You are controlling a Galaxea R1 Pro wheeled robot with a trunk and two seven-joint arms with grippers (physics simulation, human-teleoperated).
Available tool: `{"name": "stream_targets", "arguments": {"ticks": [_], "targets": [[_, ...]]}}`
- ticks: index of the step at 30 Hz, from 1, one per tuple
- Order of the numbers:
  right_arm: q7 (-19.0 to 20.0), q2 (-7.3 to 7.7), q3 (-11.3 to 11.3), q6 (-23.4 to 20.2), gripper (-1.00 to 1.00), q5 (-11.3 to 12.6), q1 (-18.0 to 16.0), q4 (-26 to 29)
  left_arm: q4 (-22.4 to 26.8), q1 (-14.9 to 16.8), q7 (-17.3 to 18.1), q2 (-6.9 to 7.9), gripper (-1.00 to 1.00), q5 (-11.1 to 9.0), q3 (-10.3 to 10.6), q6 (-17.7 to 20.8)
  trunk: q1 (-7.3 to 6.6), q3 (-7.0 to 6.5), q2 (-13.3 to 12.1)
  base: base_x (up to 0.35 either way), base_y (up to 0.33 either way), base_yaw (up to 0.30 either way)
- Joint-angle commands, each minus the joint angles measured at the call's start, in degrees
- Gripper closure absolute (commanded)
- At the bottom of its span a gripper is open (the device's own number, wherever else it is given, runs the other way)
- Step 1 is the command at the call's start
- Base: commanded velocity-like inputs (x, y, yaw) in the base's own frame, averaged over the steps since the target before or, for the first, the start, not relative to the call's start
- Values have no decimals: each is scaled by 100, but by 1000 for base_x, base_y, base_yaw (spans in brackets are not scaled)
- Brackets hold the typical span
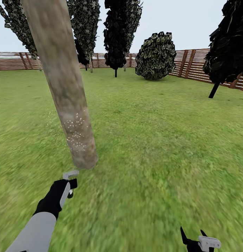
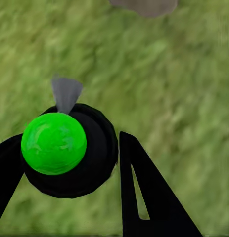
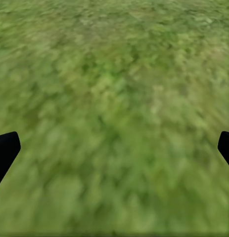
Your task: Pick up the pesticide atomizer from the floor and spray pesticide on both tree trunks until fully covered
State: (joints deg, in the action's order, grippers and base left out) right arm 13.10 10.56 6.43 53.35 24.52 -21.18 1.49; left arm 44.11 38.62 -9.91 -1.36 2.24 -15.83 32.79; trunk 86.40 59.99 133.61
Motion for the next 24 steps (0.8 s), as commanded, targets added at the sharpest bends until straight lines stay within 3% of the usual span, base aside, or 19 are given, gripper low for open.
{"name": "stream_targets", "arguments": {"ticks": [1, 4, 7, 10, 17, 24], "targets": [[0, 0, -1, 0, -100, 0, 0, 0, -49, -6, -4, 2, 100, 19, -11, -24, 0, 0, 0, 0, -119, 0], [0, 6, -1, 0, -100, 0, 0, 0, -111, -14, -76, 0, 100, 54, -10, -47, 0, 0, 0, 35, -225, 0], [0, 8, -2, 0, -100, 0, 0, 0, -139, -19, -517, -17, 100, 78, 18, -51, 0, 0, 0, 79, -264, 0], [0, 8, -2, 0, -100, 0, 0, 0, -195, -19, -824, -36, 100, 73, 190, -57, 0, 0, 0, 102, -270, 0], [0, 7, -2, 0, -100, 0, 0, 0, -236, -19, -839, 2, 100, 41, 324, -60, 0, 0, 0, 193, -222, 17], [0, 7, -2, 0, -100, 0, 0, 0, -236, -20, -837, 13, 100, 14, 287, -67, 0, 0, 0, 241, -184, 247]]}}
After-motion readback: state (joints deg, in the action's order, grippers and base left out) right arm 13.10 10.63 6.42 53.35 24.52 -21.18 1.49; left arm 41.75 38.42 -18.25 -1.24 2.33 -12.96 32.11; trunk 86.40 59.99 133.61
